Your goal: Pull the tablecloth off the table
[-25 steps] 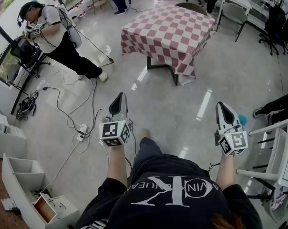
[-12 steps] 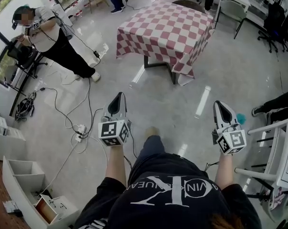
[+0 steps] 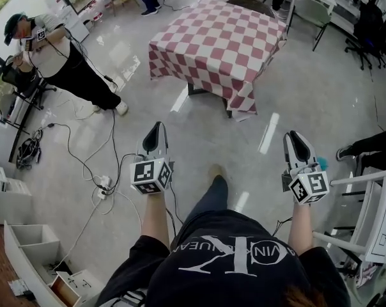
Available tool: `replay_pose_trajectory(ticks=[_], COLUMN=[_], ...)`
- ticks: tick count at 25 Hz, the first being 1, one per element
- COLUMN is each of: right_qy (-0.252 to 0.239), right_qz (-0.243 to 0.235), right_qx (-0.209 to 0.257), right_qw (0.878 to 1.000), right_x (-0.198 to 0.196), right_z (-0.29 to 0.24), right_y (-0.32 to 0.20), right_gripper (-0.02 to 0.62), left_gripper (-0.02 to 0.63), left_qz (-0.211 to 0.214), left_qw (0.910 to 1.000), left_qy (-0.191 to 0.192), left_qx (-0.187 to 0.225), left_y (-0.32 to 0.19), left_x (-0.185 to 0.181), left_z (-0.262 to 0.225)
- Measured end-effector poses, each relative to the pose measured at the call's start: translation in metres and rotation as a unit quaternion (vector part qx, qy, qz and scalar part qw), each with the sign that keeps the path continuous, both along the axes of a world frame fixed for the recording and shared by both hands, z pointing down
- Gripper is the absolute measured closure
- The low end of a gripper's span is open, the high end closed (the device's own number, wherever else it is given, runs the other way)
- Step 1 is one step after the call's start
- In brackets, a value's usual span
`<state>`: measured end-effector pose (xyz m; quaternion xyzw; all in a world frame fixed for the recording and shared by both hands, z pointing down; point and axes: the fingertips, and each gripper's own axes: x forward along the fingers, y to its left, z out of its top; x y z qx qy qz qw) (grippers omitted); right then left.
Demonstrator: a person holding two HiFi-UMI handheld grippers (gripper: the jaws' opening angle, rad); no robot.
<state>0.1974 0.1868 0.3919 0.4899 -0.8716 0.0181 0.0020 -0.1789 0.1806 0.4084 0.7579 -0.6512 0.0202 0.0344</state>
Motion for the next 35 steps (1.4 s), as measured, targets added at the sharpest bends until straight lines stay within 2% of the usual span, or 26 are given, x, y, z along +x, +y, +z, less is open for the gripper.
replay_pose_trajectory(ticks=[4, 8, 13, 16, 19, 25, 35], right_qy=[-0.018, -0.027, -0.030, -0.030, -0.030, -0.032, -0.024], right_qz=[0.008, 0.009, 0.003, 0.003, 0.003, -0.005, -0.024], right_qx=[-0.017, -0.037, -0.049, -0.052, -0.058, -0.060, -0.103], right_qw=[1.000, 0.999, 0.998, 0.998, 0.998, 0.998, 0.994], right_x=[0.006, 0.003, -0.008, -0.014, -0.017, -0.035, -0.051], right_z=[0.002, 0.011, 0.015, 0.016, 0.018, 0.016, 0.051], right_y=[-0.050, -0.098, -0.157, -0.195, -0.224, -0.273, -0.316], right_gripper=[0.501, 0.459, 0.444, 0.439, 0.436, 0.425, 0.405], left_gripper=[0.595, 0.595, 0.588, 0.506, 0.491, 0.469, 0.437], left_qz=[0.012, 0.039, 0.053, 0.063, 0.067, 0.065, 0.065], left_qw=[0.9999, 0.9989, 0.9980, 0.9971, 0.9966, 0.9965, 0.9940], left_qy=[0.004, 0.014, 0.026, 0.036, 0.039, 0.045, 0.064], left_qx=[-0.010, -0.022, -0.023, -0.023, -0.030, -0.026, -0.061], left_y=[-0.049, -0.098, -0.160, -0.199, -0.230, -0.275, -0.311], left_x=[0.005, 0.013, 0.010, 0.008, 0.005, -0.010, -0.008], left_z=[0.007, 0.015, 0.015, 0.018, 0.024, 0.024, 0.059])
